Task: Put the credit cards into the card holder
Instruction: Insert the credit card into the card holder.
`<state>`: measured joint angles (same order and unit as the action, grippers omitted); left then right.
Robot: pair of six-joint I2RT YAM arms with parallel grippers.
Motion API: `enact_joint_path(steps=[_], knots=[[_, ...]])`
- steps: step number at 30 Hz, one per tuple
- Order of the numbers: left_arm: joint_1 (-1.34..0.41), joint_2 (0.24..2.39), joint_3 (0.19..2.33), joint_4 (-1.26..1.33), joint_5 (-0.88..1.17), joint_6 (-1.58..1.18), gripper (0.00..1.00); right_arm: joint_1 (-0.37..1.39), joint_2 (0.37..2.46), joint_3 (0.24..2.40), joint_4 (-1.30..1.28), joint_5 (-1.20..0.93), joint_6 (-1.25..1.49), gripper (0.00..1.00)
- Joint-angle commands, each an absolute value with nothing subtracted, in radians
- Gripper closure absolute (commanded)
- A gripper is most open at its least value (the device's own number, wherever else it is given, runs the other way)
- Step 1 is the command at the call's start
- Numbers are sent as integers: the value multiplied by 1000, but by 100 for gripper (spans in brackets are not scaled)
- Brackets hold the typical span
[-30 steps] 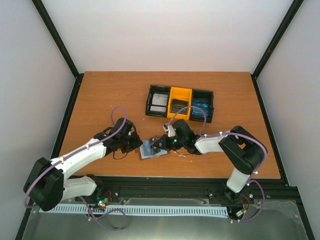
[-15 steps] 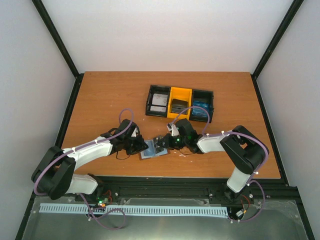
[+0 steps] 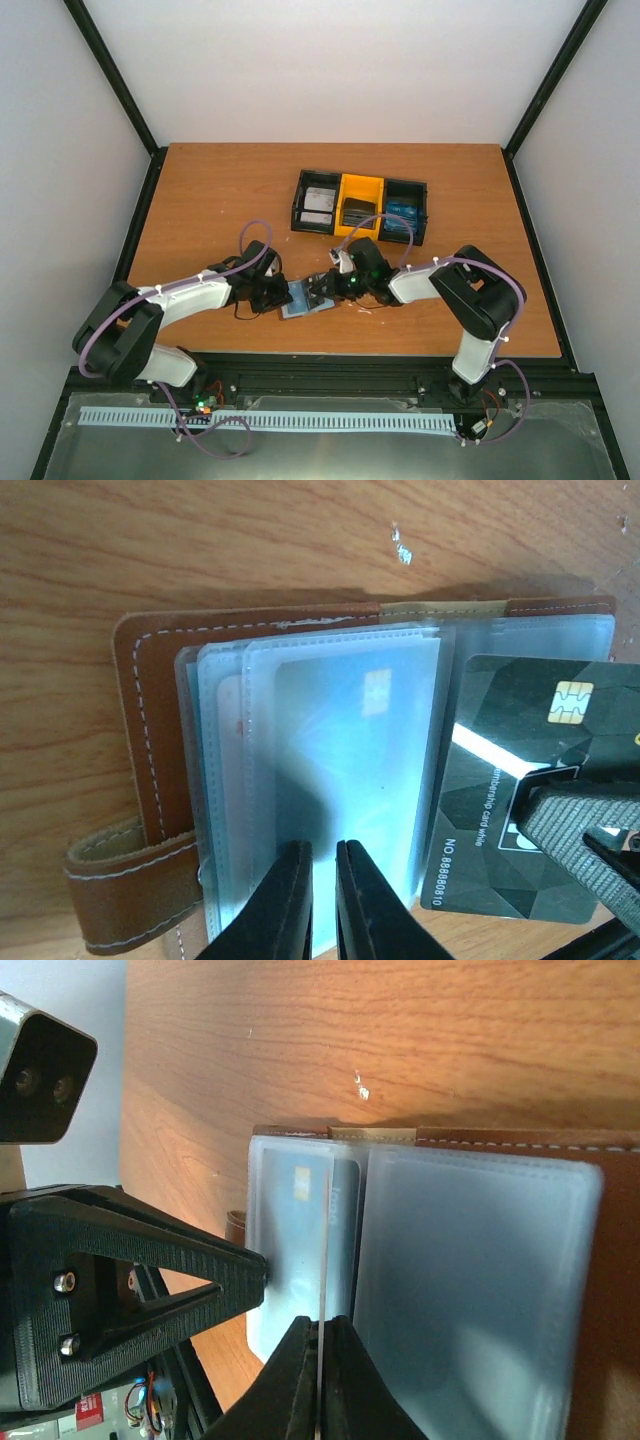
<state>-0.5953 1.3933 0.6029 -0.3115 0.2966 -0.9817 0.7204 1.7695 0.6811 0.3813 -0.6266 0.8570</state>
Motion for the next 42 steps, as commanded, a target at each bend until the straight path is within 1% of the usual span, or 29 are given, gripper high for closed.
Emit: enact_joint_path(steps=[1, 28, 36, 42], knots=[[-603, 1423, 616, -369, 268, -972, 91, 718, 1805, 713, 433, -647, 850, 97], [-603, 1423, 614, -376, 271, -977, 92, 731, 1887, 678, 501, -642, 888, 97], [-603, 1426, 615, -373, 264, -980, 92, 747, 1855, 608, 543, -602, 973, 97], [-603, 1429, 611, -360, 265, -982, 92, 750, 1830, 580, 547, -593, 987, 97]])
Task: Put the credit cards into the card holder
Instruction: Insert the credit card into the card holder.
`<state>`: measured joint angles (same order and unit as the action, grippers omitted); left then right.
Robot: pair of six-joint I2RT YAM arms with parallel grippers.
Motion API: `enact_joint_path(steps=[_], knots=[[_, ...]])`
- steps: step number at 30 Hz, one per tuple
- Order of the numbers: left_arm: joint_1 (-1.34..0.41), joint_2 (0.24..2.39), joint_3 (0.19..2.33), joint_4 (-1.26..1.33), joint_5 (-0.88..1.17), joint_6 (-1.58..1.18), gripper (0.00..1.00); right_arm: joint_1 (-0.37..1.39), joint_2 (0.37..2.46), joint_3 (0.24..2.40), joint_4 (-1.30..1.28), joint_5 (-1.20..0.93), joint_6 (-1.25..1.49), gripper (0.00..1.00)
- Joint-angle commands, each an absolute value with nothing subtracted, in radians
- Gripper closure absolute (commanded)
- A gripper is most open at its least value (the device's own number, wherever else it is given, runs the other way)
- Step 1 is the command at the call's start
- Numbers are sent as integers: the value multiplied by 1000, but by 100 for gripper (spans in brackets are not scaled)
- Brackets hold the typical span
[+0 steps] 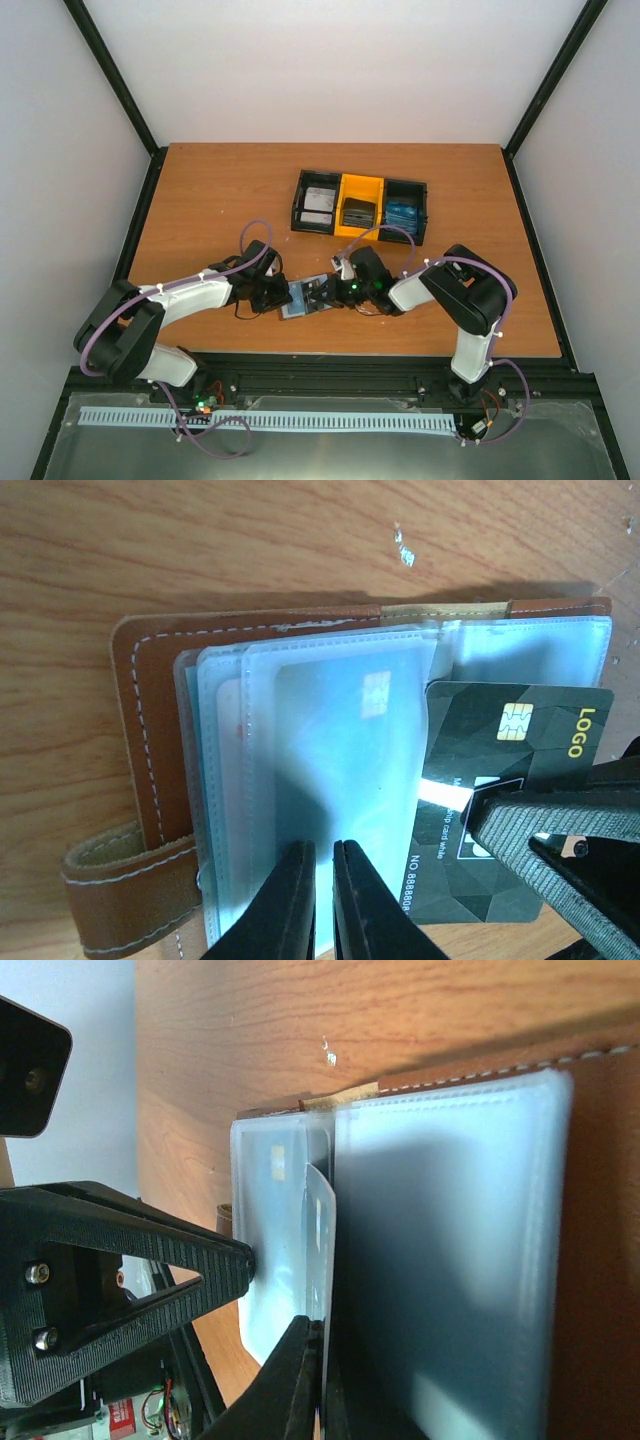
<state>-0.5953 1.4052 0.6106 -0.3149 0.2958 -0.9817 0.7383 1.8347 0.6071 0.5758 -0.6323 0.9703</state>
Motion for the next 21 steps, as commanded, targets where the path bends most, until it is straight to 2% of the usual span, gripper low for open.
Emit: enact_joint_path(steps=[1, 13, 21], knots=[[-603, 1429, 611, -360, 266, -983, 92, 752, 1835, 581, 553, -596, 988, 97], [-603, 1428, 613, -354, 273, -978, 92, 765, 1920, 653, 572, -629, 972, 96], [-603, 1430, 620, -357, 271, -977, 92, 765, 1883, 635, 535, -560, 982, 95]])
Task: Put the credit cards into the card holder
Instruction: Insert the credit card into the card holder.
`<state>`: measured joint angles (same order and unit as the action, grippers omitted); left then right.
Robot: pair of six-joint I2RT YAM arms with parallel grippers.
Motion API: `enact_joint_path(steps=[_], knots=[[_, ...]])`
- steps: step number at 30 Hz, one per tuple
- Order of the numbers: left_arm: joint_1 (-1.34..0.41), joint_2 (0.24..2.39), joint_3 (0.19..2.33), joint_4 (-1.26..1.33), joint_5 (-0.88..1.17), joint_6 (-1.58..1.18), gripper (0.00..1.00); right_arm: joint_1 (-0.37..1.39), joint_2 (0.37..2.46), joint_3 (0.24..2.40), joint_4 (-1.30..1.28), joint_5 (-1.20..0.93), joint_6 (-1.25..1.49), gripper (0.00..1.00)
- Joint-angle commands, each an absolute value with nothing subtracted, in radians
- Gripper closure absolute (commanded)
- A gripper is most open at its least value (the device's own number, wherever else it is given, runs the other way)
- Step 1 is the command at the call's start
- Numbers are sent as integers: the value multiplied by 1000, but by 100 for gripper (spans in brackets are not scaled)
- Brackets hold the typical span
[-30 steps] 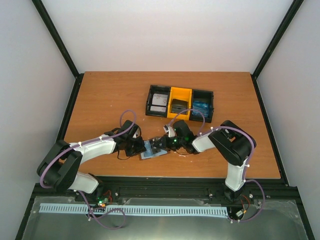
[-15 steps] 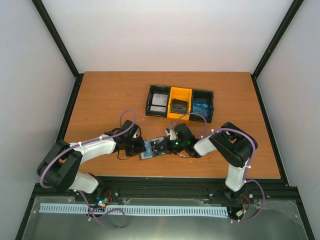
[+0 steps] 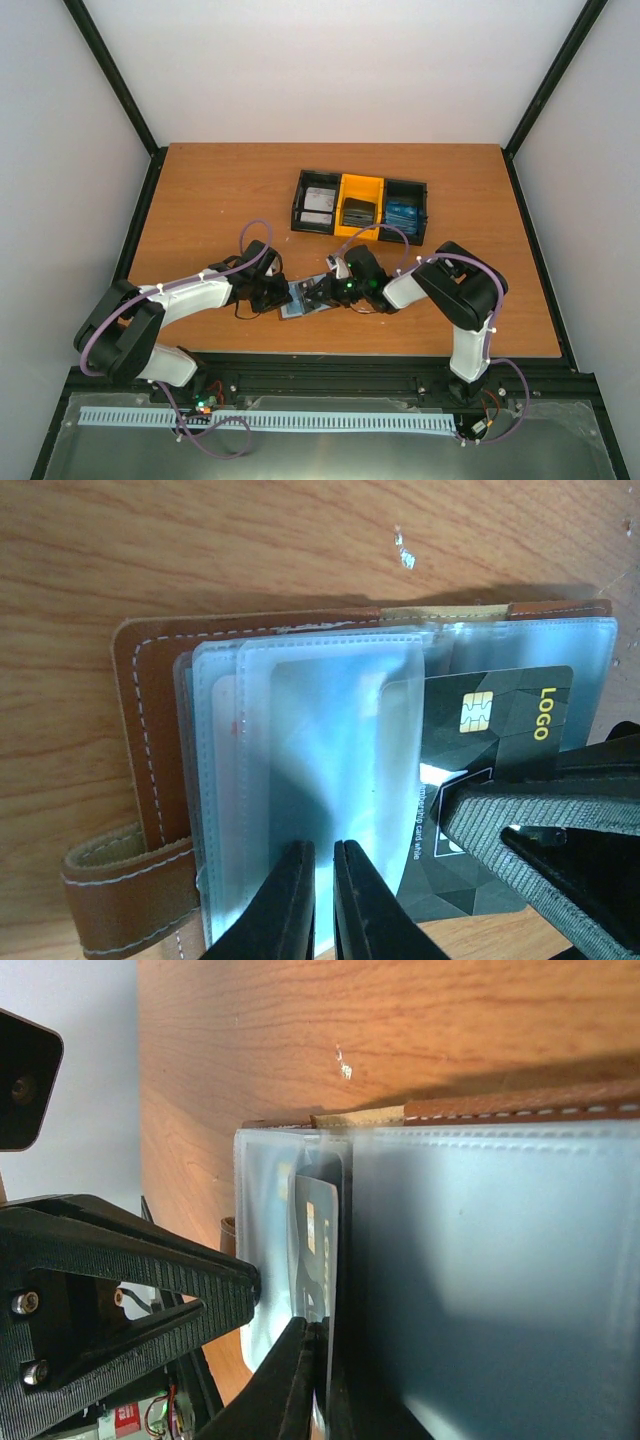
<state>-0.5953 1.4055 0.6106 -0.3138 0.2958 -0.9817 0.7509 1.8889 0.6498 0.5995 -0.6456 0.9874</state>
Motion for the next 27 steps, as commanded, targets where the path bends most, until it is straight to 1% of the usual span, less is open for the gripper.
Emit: enact_joint_path(steps=[1, 11, 19, 23, 27], knots=[[-603, 1430, 620, -354, 271, -977, 92, 765, 1882, 629, 543, -557, 994, 95], [-603, 1439, 625, -347, 283, -965, 92, 780, 1936, 661, 580, -595, 1021, 91], [-603, 1428, 624, -345, 280, -965, 92, 785, 1917, 678, 539, -596, 997, 90], [-603, 1427, 624, -344, 278, -964, 91, 787, 1872, 662, 502, -556, 991, 81], [-603, 1429, 624, -343, 277, -963, 91, 787, 1807, 646, 437, -489, 966, 78]])
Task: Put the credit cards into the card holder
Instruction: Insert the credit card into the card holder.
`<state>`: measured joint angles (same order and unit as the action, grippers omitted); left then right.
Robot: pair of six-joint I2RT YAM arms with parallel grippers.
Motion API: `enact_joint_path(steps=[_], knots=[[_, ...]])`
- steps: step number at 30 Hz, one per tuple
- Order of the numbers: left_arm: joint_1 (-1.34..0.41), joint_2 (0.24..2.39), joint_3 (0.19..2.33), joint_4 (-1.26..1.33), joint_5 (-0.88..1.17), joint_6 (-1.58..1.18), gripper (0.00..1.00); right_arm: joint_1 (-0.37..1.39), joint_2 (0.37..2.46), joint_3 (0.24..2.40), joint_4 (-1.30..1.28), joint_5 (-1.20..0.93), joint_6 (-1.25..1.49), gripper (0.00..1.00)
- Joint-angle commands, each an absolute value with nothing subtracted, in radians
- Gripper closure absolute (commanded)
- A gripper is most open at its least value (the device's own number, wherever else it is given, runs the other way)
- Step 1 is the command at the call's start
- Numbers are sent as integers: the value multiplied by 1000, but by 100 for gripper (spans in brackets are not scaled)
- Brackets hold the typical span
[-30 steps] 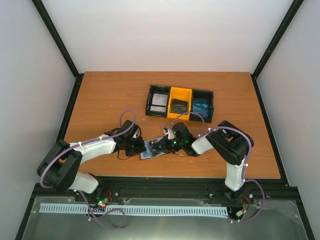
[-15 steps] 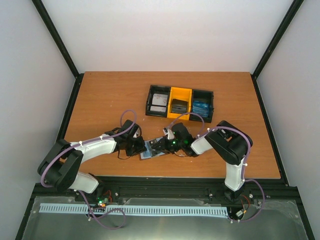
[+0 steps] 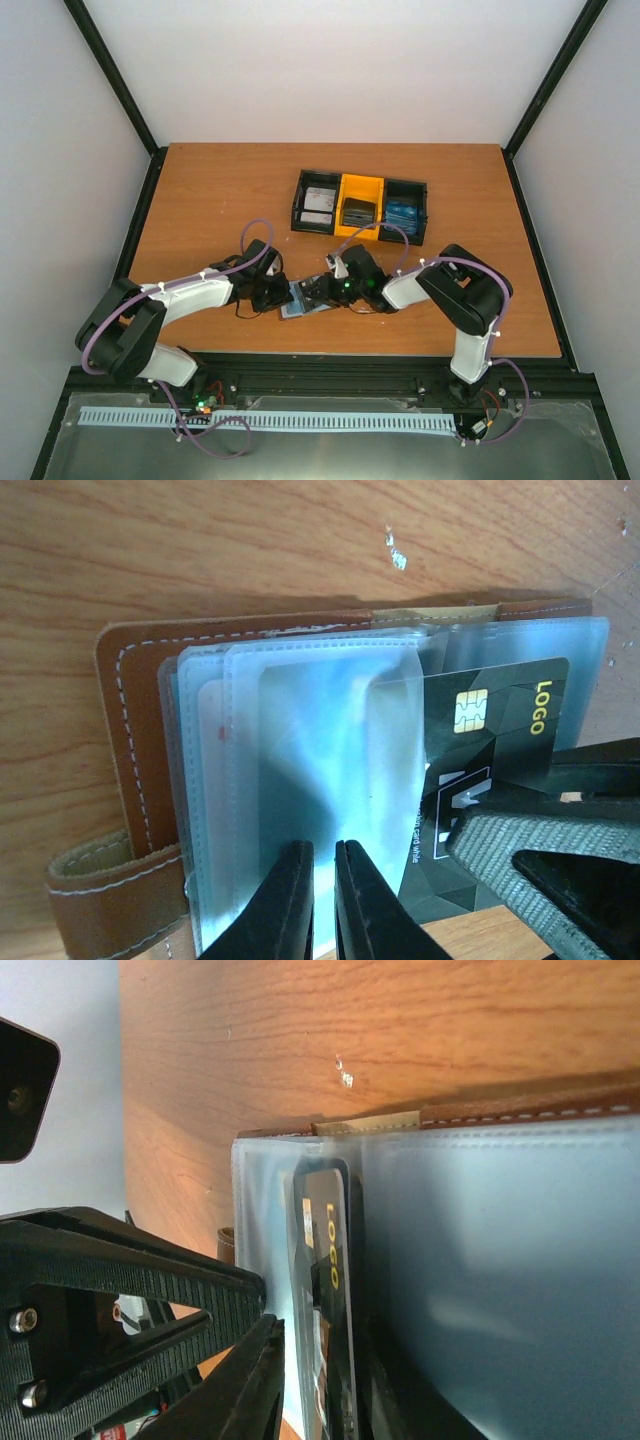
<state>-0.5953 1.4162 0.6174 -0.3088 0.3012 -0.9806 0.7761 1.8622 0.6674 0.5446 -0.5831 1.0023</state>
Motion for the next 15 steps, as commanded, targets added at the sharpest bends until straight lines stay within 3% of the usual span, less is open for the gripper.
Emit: enact_joint_path(steps=[1, 4, 10, 15], knots=[[-603, 1429, 623, -343, 279, -962, 91, 787, 1793, 643, 427, -471, 964, 78], [-603, 1430, 623, -342, 281, -956, 91, 787, 1780, 634, 421, -445, 960, 81], [-603, 1430, 624, -344, 286, -949, 91, 790, 1848, 642, 491, -482, 992, 97], [-603, 1427, 621, -339, 293, -950, 91, 799, 1852, 627, 520, -441, 993, 97]])
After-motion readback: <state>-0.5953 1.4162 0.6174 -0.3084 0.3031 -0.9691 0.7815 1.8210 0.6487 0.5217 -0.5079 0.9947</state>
